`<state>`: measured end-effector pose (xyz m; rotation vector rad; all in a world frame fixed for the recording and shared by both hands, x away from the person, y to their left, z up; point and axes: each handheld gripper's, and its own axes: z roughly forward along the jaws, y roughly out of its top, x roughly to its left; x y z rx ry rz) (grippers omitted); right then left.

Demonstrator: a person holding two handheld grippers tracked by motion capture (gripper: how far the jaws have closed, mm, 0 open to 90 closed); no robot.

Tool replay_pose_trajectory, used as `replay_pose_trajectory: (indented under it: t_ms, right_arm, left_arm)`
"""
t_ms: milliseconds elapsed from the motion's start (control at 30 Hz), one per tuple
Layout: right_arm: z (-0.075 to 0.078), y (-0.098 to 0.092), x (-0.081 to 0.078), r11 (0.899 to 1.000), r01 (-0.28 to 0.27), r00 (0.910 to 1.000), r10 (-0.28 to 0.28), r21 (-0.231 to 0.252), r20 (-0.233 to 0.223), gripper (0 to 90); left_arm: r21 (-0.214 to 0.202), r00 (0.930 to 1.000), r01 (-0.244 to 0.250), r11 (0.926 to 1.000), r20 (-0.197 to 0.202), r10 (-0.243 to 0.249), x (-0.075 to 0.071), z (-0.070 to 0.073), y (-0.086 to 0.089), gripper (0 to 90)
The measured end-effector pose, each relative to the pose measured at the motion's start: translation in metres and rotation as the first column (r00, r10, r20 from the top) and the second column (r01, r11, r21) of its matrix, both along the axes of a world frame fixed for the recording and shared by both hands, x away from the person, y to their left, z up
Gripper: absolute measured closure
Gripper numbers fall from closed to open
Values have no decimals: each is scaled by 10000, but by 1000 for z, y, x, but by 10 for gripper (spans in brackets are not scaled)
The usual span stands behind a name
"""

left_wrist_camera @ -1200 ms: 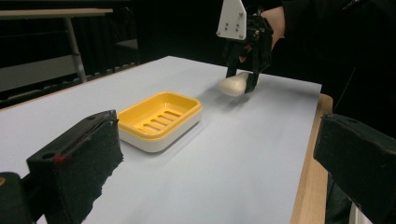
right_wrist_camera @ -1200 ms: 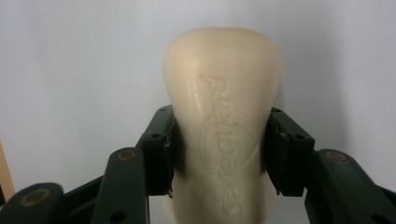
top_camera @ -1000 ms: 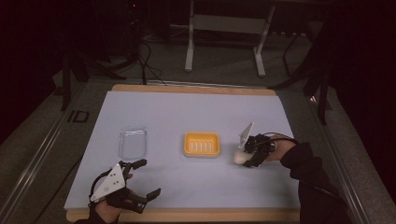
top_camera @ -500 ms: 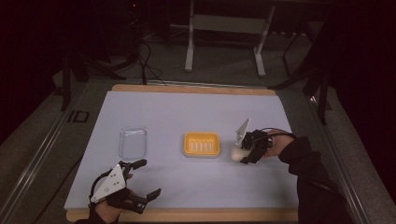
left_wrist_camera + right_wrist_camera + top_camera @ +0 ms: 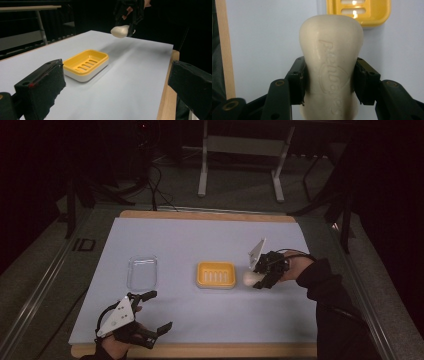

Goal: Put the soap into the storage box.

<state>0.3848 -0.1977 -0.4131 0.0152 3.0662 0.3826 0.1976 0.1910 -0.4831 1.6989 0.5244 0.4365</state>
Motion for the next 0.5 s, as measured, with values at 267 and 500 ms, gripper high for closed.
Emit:
replay_pose_trajectory:
  t_ms: [267,500]
  right_arm:
    - [16,13,4,9997,-133,9995,127,192,287,499]
    - [25,24,6,9987,-394,9985,381,335,382,499]
  left_arm:
    - [91,10000,19,10000,-11,-19,0,0,0,11]
    - [71,10000,40,10000,-18,-40,0,0,0,11]
